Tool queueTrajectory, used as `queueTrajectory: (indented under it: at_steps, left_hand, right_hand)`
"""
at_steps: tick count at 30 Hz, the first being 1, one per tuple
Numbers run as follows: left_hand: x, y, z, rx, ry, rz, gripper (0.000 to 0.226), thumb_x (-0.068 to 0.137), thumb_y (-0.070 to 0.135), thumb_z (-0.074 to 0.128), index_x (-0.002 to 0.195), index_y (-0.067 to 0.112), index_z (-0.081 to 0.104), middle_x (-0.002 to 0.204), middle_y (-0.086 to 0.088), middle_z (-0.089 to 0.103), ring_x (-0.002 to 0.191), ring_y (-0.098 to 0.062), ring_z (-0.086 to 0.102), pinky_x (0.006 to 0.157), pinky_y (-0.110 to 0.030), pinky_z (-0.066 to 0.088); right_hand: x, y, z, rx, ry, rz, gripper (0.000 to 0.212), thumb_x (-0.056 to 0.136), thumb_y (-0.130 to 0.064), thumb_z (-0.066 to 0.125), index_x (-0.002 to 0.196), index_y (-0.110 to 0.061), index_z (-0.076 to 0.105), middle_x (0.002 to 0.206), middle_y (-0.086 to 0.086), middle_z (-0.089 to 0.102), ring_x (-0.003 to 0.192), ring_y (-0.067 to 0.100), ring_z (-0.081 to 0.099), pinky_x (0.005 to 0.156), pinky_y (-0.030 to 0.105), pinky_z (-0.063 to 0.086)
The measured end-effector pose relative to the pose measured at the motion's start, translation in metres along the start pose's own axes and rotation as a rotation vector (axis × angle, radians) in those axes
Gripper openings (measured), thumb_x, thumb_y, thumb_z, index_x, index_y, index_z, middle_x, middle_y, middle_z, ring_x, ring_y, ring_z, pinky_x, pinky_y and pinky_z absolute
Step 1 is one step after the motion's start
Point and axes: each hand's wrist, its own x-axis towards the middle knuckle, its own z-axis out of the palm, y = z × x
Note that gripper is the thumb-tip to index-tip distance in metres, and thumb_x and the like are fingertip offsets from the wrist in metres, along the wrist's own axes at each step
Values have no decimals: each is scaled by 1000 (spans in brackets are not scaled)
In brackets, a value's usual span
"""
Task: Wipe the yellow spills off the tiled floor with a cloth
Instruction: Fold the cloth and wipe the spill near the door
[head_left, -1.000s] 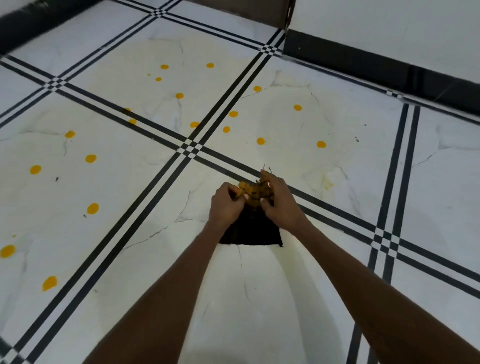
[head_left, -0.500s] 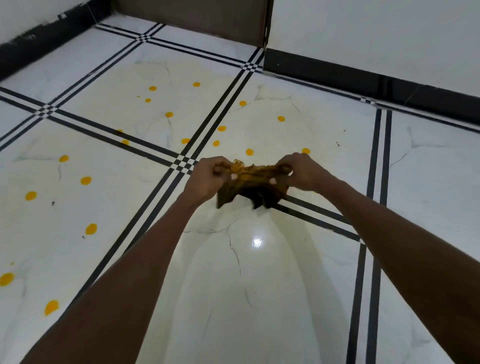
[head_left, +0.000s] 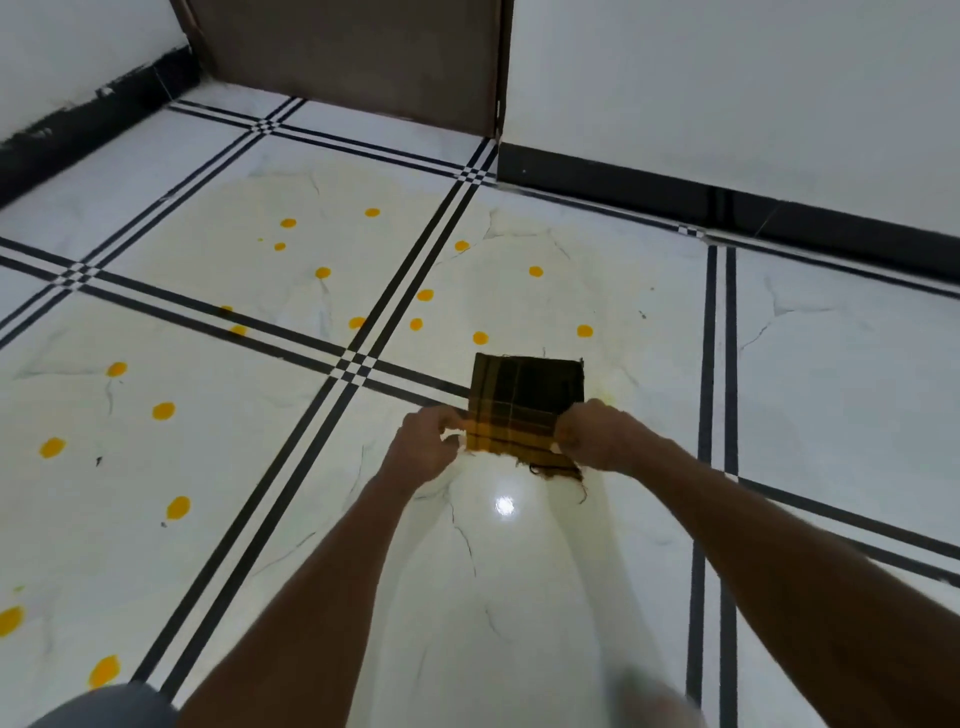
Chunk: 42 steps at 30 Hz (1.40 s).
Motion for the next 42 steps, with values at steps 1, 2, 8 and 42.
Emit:
queueTrajectory:
  at_steps: [1,2,8,42]
  left_hand:
    - [0,-4,0,29,24,-26,22,94,9,71,116,6,71,123,-11,71,114,-25,66,93,-25,45]
    - [3,-8,-2,58,49,-48,23,95,10,70,117,7,70,123,-10,71,115,-26,66,92,-26,44]
    - [51,-20,10,176,180,19,23,97,11,64,119,6,67,120,-13,67,111,-30,64,92,-34,51]
    - [162,-66,11,454,541,-159,56,105,35,40,159,19,38,172,-3,26,162,-22,15,131,-47,18]
  right_hand:
    - [4,-3,3,22,3,-21,24,101,-28,61,113,-10,72,109,9,66,100,29,67,85,38,57]
    - [10,-7,4,50,23,-40,27,103,-29,59,119,-11,70,114,9,65,106,29,66,91,40,57]
    - [75,-12,33,131,213,-123,62,109,-38,46,165,-18,26,174,11,18,162,34,10,130,54,17]
    - [320,117,-71,-168,478,-307,75,103,-69,20,166,-27,22,176,1,15,163,26,14,128,66,10]
